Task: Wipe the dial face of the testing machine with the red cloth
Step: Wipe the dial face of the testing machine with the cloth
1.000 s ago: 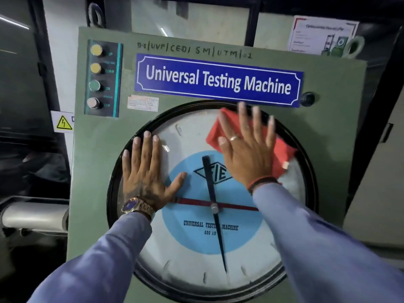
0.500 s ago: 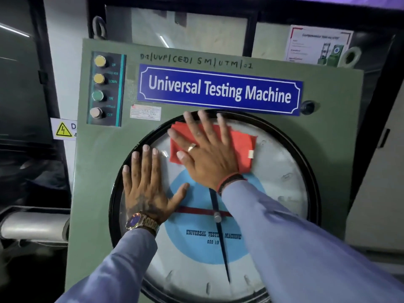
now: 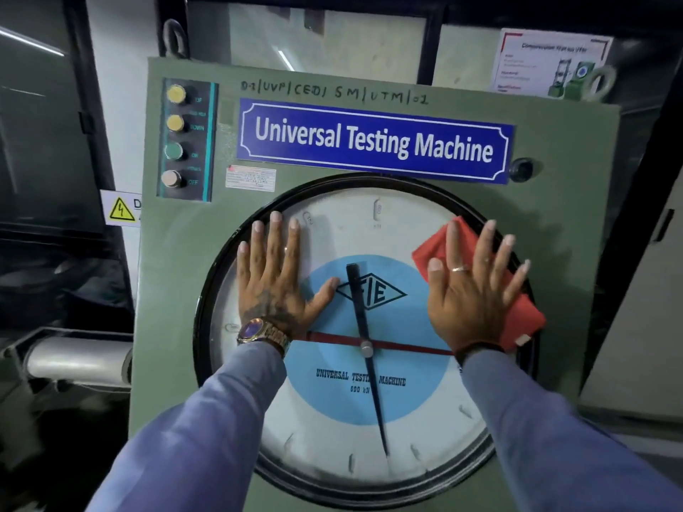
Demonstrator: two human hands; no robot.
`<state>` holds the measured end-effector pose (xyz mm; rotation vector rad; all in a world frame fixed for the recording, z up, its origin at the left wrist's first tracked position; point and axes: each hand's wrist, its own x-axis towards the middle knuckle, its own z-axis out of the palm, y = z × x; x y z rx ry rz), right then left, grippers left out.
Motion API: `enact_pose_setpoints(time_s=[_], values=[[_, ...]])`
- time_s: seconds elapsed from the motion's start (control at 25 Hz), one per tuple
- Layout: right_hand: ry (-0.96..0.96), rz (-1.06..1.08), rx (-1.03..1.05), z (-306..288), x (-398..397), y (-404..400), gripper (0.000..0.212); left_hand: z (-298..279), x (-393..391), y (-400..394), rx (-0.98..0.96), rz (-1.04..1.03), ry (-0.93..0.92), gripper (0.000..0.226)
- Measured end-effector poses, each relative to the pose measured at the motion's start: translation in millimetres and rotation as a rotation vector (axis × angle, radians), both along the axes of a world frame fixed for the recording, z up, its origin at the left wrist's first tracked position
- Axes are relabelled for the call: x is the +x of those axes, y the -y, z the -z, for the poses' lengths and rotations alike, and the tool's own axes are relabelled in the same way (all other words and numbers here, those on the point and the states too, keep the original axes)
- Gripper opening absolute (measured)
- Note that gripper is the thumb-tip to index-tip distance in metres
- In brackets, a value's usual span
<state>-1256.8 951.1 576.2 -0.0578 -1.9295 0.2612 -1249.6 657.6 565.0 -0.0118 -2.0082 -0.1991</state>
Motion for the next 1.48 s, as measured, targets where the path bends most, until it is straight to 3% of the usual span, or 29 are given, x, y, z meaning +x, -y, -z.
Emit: enact_pose_setpoints(time_s=[0.12,0.36,0.52,0.68,0.84,0.96,1.04,1.24,1.48], values=[[-0.017,-0.045,0.109,-19,-6,18,0.060,11,6,13,0.011,0.015,0.012,0.111],[-0.035,-0.266,0.644,-56,-10,129,0.065,42,22,31,0.101,-0.008,0.032,0.112],[-0.043,-0.315,0.746,-60,-14,121,0.065,40,18,29,0.084,-0.008,0.040,0.112],[-0.044,-0.164,0.491,-71,-21,62,0.064,16,4,15,0.008,0.014,0.009,0.111],[-0.035,-0.007,0.122,-32,-12,-12,0.068,9,1,9,0.009,0.001,-0.001,0.110],[-0.048,0.085,-0.153,-25,-12,-1,0.076,9,4,9,0.012,0.005,-0.004,0.110],[-0.076,0.064,-0.180,-41,-16,16,0.079,7,7,7,0.019,0.007,0.005,0.110],[-0.134,-0.041,0.074,-91,-33,65,0.074,7,7,9,0.014,0.016,-0.012,0.109],[-0.159,-0.253,0.606,-121,-35,150,0.061,12,0,9,0.075,-0.033,-0.058,0.124]])
